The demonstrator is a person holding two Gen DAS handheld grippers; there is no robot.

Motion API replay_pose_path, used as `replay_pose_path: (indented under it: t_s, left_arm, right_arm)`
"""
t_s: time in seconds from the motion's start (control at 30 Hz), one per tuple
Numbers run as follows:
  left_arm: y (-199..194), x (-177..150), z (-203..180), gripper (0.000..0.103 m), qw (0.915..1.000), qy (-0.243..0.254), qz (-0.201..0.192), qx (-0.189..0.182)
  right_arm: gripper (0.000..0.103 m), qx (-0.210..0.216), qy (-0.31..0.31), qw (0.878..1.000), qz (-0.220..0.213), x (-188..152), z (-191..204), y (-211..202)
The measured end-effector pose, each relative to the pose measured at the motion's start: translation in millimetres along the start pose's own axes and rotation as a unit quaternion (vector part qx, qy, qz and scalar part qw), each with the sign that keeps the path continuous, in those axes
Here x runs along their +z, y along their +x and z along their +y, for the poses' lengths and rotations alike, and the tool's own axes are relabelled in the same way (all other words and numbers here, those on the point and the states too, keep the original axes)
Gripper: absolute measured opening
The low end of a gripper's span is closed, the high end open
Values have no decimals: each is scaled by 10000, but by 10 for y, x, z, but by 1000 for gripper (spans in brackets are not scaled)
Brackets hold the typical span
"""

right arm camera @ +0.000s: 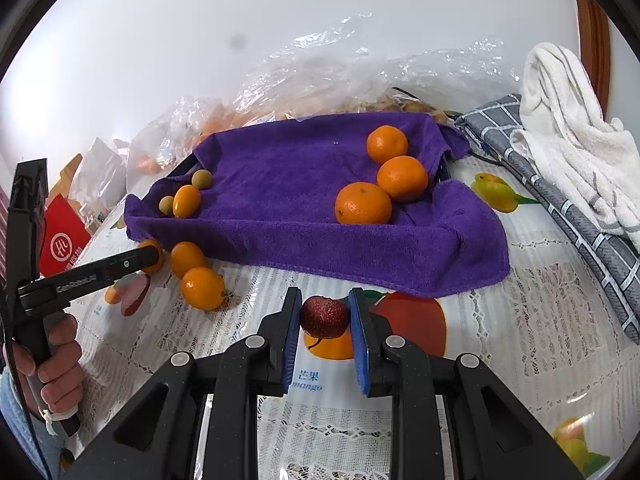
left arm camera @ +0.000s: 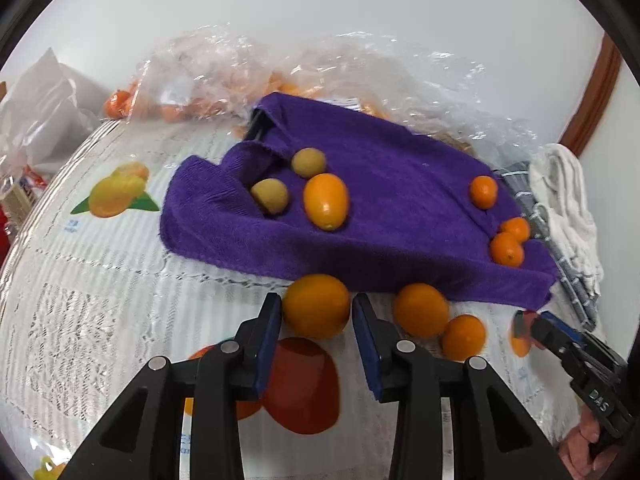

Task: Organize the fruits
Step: 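Grasp a small red fruit with the right tool while the left grasps an orange, then lift and carry both held fruits over the purple towel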

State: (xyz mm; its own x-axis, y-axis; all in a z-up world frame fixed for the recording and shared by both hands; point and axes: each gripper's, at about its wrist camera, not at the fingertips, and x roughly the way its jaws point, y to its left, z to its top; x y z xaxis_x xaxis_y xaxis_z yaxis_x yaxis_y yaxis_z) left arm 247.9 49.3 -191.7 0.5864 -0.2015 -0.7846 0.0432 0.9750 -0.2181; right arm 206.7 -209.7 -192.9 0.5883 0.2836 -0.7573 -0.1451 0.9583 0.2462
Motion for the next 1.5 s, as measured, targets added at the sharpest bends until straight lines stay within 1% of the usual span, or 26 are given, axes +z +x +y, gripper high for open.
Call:
replay_pose_path:
  t_s: [0.1, 0.2, 0.37, 0.47, 0.67, 0.87, 1.0, 1.1, 1.3, 1.5]
  left_arm:
    - [20, 16, 50, 34, 9996, -181, 88, -188]
    - [4, 27, 87, 33, 9992, -287, 75, -267]
    - [-14, 27, 63, 33, 9995, -262, 15, -198]
    - [-14, 28, 62, 33, 9994, -263, 15, -207]
    - [-17, 27, 61, 33, 9994, -277, 35, -214]
    - [-21, 37, 35, 33, 9995, -239, 19, -215]
    - [-88, 41, -4, 33, 9997, -105, -154, -184]
    - [-159, 51, -25, 33, 9991, -72, -311, -292]
    - [-337, 68, -64, 33, 9968, 48, -708, -367]
    - [-421, 74, -64, 33, 9951, 23, -843, -507]
  right_arm:
    - [24, -28, -87, 10000, -11, -6, 28, 0]
    - [24, -34, -121, 9999, -3, -8, 32, 6]
    - [24, -23, -61, 10000, -17, -1, 0, 2]
    - [24, -12, -64, 10000, 7, 0, -1, 16]
    - [24, -72, -192, 9998, -86, -3, 41, -15]
    - [24, -38, -157, 9998, -113, -5, 32, -27]
    - [24, -39, -183, 9996, -199, -6, 46, -62]
    - [24, -9, -169, 9994, -310, 2, 38, -110]
    - [24, -16, -19, 9987, -507, 32, -18, -192]
    - [24, -119, 66, 9983, -566, 48, -55, -207]
